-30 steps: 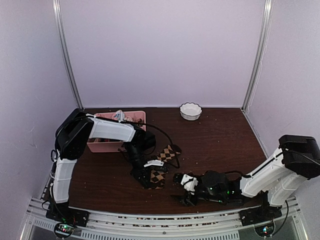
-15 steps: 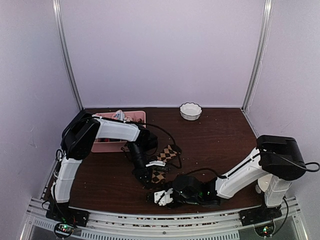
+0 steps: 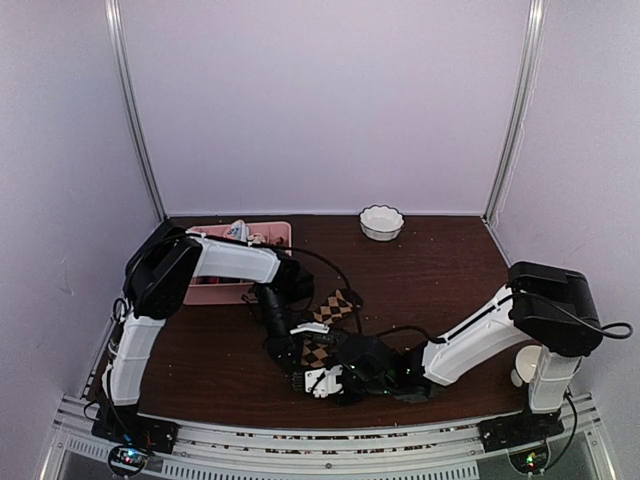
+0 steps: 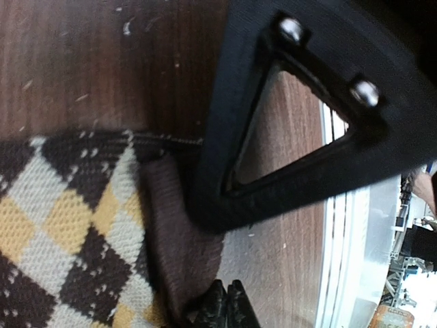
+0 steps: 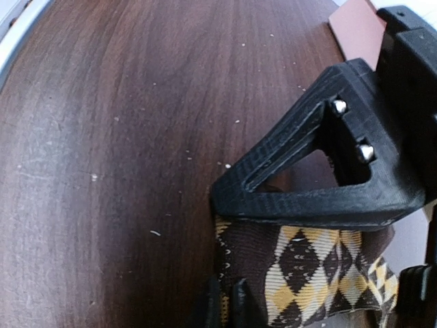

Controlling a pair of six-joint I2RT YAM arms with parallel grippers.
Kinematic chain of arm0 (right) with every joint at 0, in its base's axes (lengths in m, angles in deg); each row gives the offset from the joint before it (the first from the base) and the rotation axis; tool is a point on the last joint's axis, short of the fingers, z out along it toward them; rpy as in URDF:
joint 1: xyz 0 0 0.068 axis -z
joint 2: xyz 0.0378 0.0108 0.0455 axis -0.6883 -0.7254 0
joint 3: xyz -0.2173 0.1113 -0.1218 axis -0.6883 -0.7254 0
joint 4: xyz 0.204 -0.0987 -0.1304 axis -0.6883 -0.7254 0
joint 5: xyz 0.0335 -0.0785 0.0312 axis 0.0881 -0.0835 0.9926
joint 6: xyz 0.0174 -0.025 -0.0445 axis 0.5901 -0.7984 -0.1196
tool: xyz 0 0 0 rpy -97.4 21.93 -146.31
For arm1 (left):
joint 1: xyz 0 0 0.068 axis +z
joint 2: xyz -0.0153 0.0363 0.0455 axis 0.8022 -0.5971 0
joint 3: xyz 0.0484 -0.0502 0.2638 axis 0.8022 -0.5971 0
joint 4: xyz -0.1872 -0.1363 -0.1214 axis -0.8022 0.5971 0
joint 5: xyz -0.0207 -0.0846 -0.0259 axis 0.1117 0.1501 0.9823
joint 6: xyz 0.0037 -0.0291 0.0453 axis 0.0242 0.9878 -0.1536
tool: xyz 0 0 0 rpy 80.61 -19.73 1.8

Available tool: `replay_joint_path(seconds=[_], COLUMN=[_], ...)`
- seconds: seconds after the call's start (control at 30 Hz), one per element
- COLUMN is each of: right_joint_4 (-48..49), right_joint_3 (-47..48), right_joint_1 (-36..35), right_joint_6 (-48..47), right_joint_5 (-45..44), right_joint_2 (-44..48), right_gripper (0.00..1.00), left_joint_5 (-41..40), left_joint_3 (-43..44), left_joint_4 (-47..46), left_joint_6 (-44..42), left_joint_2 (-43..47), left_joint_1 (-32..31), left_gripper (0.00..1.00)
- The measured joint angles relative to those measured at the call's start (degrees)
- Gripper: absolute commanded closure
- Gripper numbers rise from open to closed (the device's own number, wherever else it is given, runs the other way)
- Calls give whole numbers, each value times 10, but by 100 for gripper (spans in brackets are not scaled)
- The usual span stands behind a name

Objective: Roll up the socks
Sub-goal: Roll the sock at the center of the board.

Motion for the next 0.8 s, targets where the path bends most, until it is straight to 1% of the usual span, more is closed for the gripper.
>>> replay_joint_path(seconds=[0.13, 0.3, 0.37, 0.5, 0.63, 0.73, 0.8], right_joint_4=[-15, -33, -37, -36, -4, 17, 26], right_joint_3=[7, 18, 22, 28, 29, 33, 35], right_joint_1=[9, 32, 51, 98, 156, 192, 209], right_joint_6=[42, 116, 153, 236, 344, 423, 459], right_joint_5=[26, 81, 129, 247, 392, 468, 500], right_joint_2=[0, -1, -3, -13, -40, -63, -74], right_gripper=[100, 100, 100, 100, 100, 100, 100], left_joint_5=[4, 3, -1, -9, -30, -42, -51], left_joint_3=[0, -15, -29, -67, -120, -149, -163], left_joint_4=[1, -13, -24, -60, -112, -138, -148], left_joint_6=[-2, -3, -3, -3, 1, -6, -8], left_joint_2=[0, 18, 38, 91, 163, 204, 221], left_joint_1=[13, 34, 39, 40, 41, 38, 27], left_gripper=[85, 79, 75, 75, 74, 74, 74])
